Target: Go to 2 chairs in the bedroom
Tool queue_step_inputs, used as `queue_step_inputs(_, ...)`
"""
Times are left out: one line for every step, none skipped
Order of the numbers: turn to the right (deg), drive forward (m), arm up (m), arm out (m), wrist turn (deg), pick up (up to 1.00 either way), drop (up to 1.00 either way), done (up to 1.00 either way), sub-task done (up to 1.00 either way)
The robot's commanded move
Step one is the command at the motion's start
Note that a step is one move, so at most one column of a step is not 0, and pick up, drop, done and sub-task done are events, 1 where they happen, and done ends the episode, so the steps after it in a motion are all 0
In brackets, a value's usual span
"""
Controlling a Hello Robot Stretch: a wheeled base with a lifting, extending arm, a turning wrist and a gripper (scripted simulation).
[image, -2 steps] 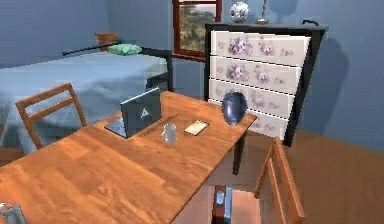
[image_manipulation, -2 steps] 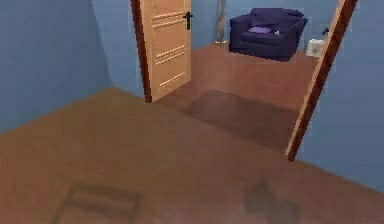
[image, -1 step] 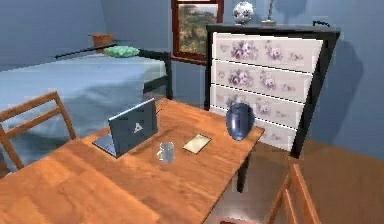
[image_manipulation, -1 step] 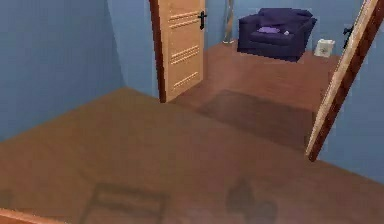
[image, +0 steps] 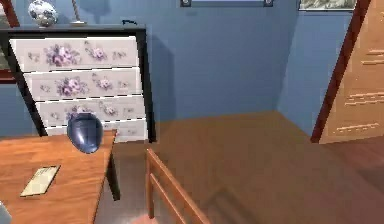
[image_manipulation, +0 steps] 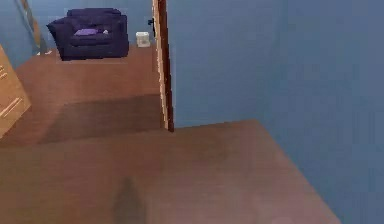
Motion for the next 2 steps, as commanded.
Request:
queue_step_inputs(45.0, 0.00, 0.00, 0.00, 0.0, 0.00, 0.00, 0.00, 0.00)
queue_step_inputs(45.0, 0.00, 0.00, 0.00, 0.0, 0.00, 0.00, 0.00, 0.00)
